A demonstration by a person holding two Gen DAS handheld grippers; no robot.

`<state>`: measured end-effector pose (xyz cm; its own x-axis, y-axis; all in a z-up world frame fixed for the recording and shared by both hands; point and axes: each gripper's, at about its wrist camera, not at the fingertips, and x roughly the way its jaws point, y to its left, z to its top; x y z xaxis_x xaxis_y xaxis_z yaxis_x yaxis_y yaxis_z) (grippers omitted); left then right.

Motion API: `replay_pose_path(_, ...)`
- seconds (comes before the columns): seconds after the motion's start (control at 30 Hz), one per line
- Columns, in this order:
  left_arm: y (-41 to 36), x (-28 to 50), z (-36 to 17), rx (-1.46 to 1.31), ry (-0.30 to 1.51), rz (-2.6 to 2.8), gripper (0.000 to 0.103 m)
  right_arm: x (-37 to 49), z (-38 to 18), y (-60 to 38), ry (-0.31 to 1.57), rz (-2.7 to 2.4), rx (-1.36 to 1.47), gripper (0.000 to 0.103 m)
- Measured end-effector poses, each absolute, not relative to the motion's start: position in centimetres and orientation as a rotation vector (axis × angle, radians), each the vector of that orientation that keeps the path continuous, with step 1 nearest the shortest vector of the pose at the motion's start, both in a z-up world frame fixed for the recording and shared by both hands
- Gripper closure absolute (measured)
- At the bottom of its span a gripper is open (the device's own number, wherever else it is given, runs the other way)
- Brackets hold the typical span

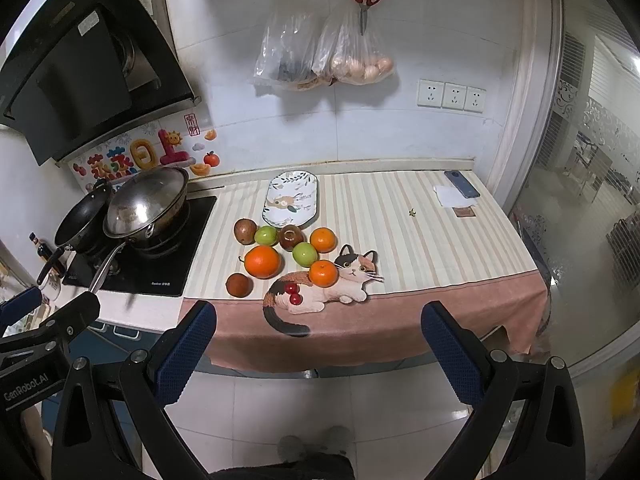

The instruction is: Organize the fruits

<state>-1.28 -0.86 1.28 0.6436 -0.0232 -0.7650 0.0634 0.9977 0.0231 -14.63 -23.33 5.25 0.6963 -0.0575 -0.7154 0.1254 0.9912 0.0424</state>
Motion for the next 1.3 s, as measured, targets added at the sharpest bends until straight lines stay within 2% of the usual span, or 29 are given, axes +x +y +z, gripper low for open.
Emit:
replay_pose_path(0.4, -0.9, 0.1, 1.0, 0.050, 0.865, -0.072, 0.000, -14.2, 5.5, -22.9, 0.785, -0.100, 0.122, 0.000)
replay_pose_path(0.63, 1.2, 4.8, -2.1, 0.067, 0.865, -0.038, 0.000, -10.0, 3.7, -22.9, 0.799, -0.104, 0.240, 0.000)
replay_pose_path(0.77, 2.3, 8.6, -4.9, 0.066, 0.919, -0.037, 0.000, -6.3, 0.7, -23.3, 0.851, -0.113, 0.285, 0.000)
replay_pose_path(0.97, 1.6, 16.2, -10.7, 0.062, 1.105, -0.079, 0.000, 0.2, -5.6, -24.3, 0.992, -0.104, 0.352, 0.000)
replay_pose_path(1.3, -4.9, 27.4, -22.4, 0.192, 1.383, -0.167, 0.000, 11.6, -17.4, -28.2, 1.183, -0.062, 0.373, 0.000)
